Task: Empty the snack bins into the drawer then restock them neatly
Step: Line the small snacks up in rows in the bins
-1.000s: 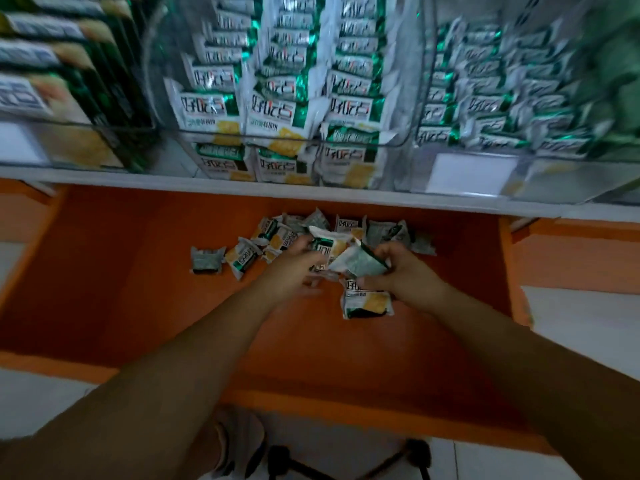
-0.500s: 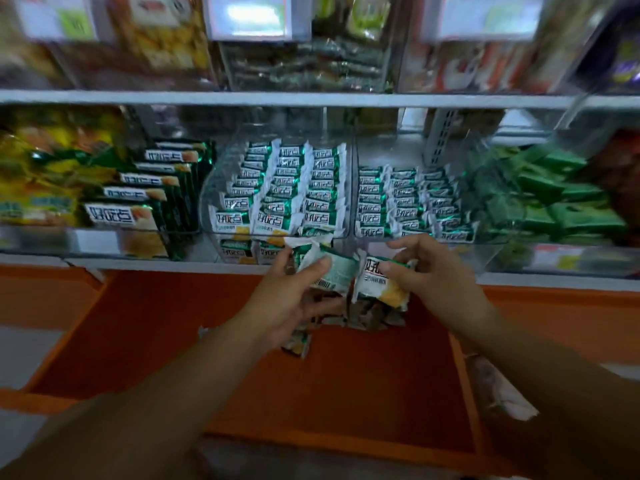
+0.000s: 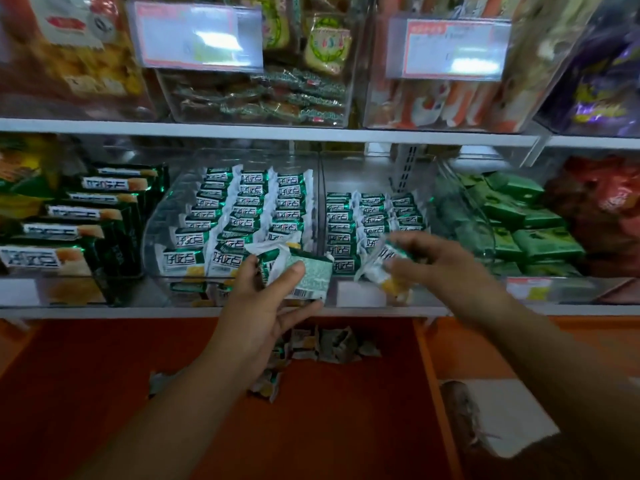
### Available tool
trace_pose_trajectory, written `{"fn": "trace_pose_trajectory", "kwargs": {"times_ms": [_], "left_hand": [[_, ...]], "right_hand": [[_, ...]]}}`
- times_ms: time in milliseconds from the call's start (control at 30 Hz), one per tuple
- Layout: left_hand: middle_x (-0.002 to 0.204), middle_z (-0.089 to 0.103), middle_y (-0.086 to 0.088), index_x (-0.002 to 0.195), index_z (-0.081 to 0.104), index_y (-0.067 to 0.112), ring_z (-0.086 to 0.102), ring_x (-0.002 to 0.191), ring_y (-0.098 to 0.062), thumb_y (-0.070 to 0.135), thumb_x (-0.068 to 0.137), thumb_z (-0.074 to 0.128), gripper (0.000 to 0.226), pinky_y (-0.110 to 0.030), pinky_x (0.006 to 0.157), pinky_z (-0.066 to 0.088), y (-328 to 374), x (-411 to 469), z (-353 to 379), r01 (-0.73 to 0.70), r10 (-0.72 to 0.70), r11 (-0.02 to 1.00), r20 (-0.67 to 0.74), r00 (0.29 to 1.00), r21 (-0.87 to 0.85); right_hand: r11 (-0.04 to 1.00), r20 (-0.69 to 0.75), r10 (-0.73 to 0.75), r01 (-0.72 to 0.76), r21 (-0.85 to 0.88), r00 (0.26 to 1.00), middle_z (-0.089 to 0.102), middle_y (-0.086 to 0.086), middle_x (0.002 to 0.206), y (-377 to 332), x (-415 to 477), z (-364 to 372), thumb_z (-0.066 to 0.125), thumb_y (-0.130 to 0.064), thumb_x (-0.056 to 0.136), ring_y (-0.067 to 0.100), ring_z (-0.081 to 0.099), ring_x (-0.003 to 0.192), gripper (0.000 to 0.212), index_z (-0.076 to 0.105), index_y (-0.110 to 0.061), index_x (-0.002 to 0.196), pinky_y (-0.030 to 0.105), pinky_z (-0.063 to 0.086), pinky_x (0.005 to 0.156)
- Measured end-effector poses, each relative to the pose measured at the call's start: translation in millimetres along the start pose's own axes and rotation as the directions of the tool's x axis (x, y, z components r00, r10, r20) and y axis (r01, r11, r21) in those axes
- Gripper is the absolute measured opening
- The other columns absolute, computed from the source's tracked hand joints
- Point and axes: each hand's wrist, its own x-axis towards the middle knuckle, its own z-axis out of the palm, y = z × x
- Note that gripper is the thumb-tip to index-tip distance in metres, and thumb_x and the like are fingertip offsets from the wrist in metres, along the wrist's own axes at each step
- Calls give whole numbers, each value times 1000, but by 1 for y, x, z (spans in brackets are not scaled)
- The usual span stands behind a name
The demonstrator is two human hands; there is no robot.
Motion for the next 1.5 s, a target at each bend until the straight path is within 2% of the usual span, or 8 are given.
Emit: {"fn": "trace_pose_trajectory", "kwargs": {"times_ms": [100, 233, 433, 667, 867, 1067, 1300, 1500], "left_hand": [[164, 9, 7, 153, 15, 41, 51, 125, -27, 19, 82, 73, 94, -33, 70, 60, 4, 10, 0, -37, 37, 997, 5, 999, 73], [164, 8, 8, 153, 15, 41, 49, 128, -25, 20, 79, 73, 96, -35, 71, 60, 3, 17, -2, -69, 67, 994, 29, 997, 90], [164, 4, 8, 153, 14, 40, 51, 113, -18, 23, 73, 71, 100, -34, 70, 61, 3, 18, 2, -87, 81, 991, 63, 995, 106], [125, 37, 25, 127, 37, 50, 60, 91, -5, 17, 83, 69, 64, -34, 72, 60, 1, 14, 0, -134, 118, 982, 117, 986, 135], [106, 60, 16, 100, 52, 38, 71, 80, -2, 16, 83, 71, 34, -38, 72, 60, 2, 14, 2, -109, 86, 984, 158, 984, 141], [147, 42, 6, 150, 26, 37, 72, 97, -19, 39, 69, 81, 98, -38, 74, 60, 4, 10, 3, -30, 8, 987, 139, 990, 157], [126, 64, -8, 133, 43, 24, 69, 104, -27, 15, 85, 73, 57, -36, 71, 59, 4, 24, -6, -2, -3, 995, 54, 999, 102], [123, 58, 0, 131, 44, 27, 66, 103, -25, 10, 87, 70, 54, -31, 62, 61, 8, 27, -2, -23, 22, 1000, -60, 998, -18]], "right_hand": [[952, -74, 7, -29, -305, 997, 65, -11, 97, -10, 35, -52, 77, -18, 79, 4, 66, 80, 32, 65, -24, 107, 1, 43, 61], [455, 181, 165, 88, -886, 969, 61, -3, 114, -3, 80, -74, 77, -27, 81, 15, 56, 99, 35, 61, -27, 112, 17, 44, 78], [194, 295, 421, 233, -953, 857, 58, 3, 124, 42, 103, -54, 72, -19, 85, 17, 51, 102, 40, 59, -18, 122, 22, 34, 75], [309, 221, 327, 116, -944, 919, 57, -1, 104, 44, 94, -62, 76, -29, 81, 18, 52, 91, 38, 51, -20, 108, 25, 38, 73], [991, 228, 61, -32, -130, 972, 65, -9, 106, -15, 19, 6, 58, -50, 84, 7, 67, 93, 43, 53, -36, 124, 23, 55, 78], [996, 89, -41, 33, 89, 995, 70, 0, 99, -2, 12, 53, 67, -29, 87, 20, 67, 91, 20, 66, -23, 106, 32, 57, 80], [982, -13, -160, 161, 95, 987, 55, -2, 108, 6, 18, 61, 66, -33, 84, 19, 63, 68, 21, 59, -41, 103, 27, 53, 60], [949, 153, -234, 260, -180, 960, 30, -24, 129, 7, 18, 67, 79, -42, 70, -11, 33, 124, 50, 55, -47, 113, 11, 39, 99]]}}
